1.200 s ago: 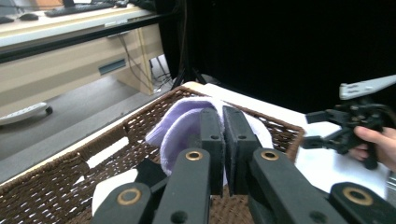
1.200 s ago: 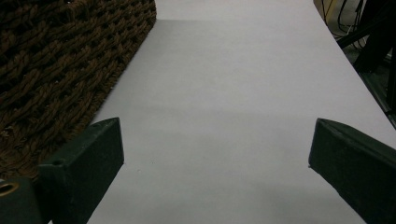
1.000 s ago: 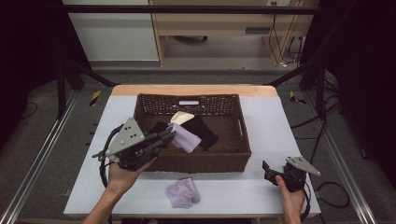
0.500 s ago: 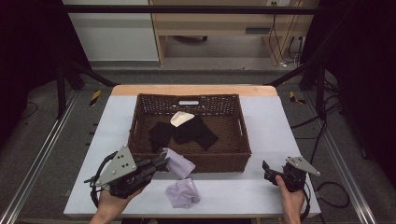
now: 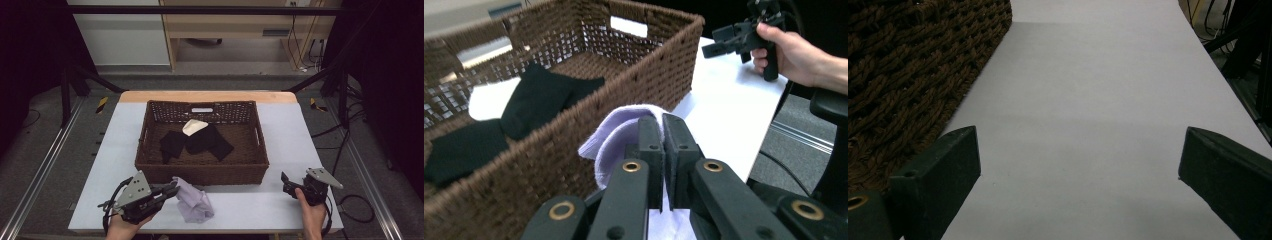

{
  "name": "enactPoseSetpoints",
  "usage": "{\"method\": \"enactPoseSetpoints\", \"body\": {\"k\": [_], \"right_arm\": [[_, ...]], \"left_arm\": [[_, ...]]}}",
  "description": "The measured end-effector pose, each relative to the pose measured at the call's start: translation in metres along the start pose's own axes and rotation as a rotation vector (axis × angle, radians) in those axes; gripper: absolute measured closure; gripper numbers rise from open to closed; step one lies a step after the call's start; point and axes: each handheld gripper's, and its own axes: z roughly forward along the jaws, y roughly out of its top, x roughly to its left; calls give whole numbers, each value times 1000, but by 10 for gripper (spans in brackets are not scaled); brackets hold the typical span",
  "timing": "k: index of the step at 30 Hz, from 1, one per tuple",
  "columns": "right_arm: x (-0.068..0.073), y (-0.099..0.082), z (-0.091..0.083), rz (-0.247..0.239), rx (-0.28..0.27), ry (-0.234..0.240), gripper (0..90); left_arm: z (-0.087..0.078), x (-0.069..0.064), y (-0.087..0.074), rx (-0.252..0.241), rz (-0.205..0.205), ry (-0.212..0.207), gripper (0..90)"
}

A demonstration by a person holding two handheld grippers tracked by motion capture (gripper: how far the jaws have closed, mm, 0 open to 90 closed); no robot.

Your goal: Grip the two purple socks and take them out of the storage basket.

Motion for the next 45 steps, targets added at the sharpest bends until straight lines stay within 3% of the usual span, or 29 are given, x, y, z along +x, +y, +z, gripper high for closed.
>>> {"method": "enactPoseSetpoints", "body": {"k": [10,17,21,26,30,37,40,45], "right_arm": [[0,0,0,1,-4,-1,38],[0,0,0,-1,-1,-2,37],[0,0,0,-2,-1,-2,37],[0,0,0,-2,-2,-2,37],[0,0,-1,0,-6,-3,37],[0,0,0,1,-9,-3,37],[-1,0,-1,3,-9,-3,37],[-1,0,-1,7,-7,1,37]], "left_arm": [[19,5,-26,86,-47,7,865],[32,16,-40,138,-84,28,857],[31,22,-44,136,-111,51,769],[21,27,-44,100,-128,101,548],[13,32,-49,107,-125,190,427],[1,51,-66,130,-182,272,404],[-2,57,-71,132,-211,263,382],[-9,65,-76,125,-194,319,376]]}}
